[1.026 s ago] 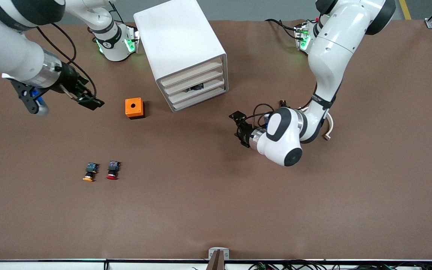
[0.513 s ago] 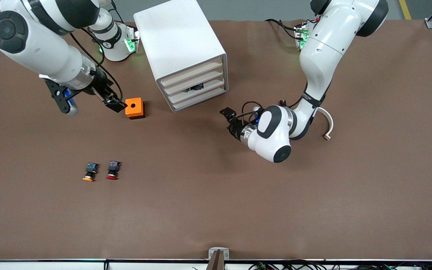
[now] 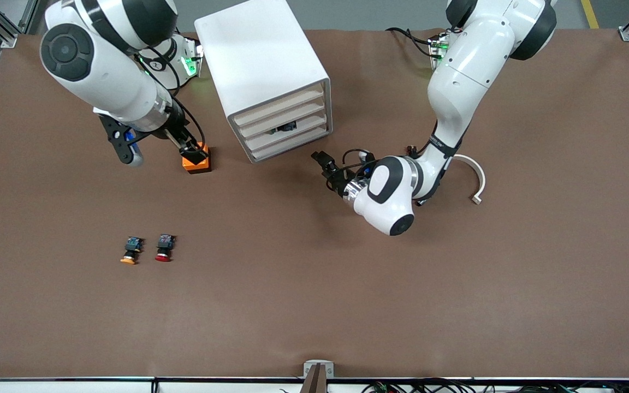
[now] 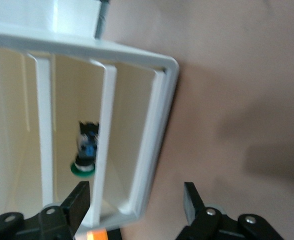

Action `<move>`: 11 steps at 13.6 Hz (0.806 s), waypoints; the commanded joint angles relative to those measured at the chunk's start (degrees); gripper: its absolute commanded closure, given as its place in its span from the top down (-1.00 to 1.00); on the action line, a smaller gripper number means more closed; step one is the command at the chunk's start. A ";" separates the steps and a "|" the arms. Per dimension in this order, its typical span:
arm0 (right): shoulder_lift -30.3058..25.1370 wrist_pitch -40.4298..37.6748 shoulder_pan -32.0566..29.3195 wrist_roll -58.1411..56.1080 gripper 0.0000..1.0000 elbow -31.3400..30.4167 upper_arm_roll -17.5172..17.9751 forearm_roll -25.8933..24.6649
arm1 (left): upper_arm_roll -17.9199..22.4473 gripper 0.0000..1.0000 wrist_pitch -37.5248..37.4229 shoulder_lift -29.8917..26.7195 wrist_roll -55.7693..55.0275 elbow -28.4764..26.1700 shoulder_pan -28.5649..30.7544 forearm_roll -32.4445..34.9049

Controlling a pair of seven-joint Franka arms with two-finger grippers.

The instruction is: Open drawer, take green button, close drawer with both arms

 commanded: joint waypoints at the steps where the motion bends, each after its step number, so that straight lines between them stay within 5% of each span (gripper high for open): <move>1: 0.80 2.02 2.02 2.92 0.99 -0.11 -0.50 0.99 | 0.29 0.59 -3.54 0.38 -0.84 0.86 -2.38 -1.37; 6: 2.64 4.66 3.86 4.59 0.99 -0.11 -0.58 0.99 | -0.41 0.37 -7.05 2.05 -0.57 0.86 -6.16 -1.46; 10: 3.96 7.29 5.44 7.14 0.99 0.06 -0.58 1.96 | -0.59 -0.16 -7.59 2.23 3.64 0.94 -7.66 -1.37; 11: 4.22 8.43 5.63 8.36 0.99 0.06 -0.50 2.14 | -0.59 -0.43 -7.59 2.23 4.69 0.94 -7.57 -1.37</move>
